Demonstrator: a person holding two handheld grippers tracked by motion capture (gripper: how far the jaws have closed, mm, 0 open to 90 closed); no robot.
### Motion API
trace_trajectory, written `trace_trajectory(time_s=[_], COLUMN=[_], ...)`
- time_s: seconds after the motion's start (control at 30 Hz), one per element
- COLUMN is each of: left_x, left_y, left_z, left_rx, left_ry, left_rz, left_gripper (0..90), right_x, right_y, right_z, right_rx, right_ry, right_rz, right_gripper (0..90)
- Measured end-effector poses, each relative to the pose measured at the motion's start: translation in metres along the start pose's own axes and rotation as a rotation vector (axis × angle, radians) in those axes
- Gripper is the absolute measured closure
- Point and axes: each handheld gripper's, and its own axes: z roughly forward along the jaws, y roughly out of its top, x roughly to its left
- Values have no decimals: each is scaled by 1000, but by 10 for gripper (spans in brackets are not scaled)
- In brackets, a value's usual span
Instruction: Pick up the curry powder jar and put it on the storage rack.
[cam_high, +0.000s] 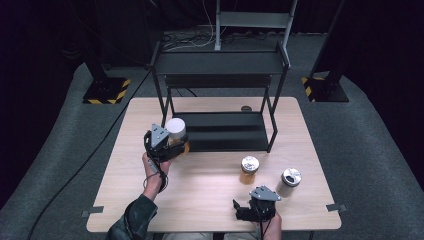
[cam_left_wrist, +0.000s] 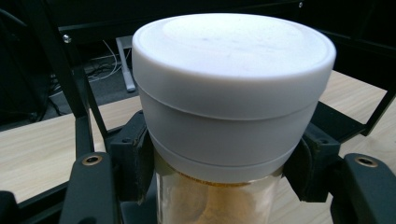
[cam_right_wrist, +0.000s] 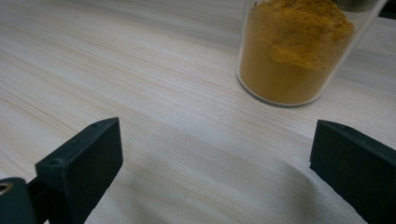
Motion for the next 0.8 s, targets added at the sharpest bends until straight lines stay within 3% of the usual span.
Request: trace_trajectory(time_s=[0.33,0.8], left_x=[3,2], left_y=[3,10], left_z=[6,14], left_rx=[2,5], left_ry=[-4,-8], left_rz=[-18,-9], left_gripper=[349,349], right_x=[-1,-1], right_y=[0,1], right_z=[0,0], right_rx=[0,3], right_ry=[3,5], right_rz=[0,1], right_gripper=[17,17])
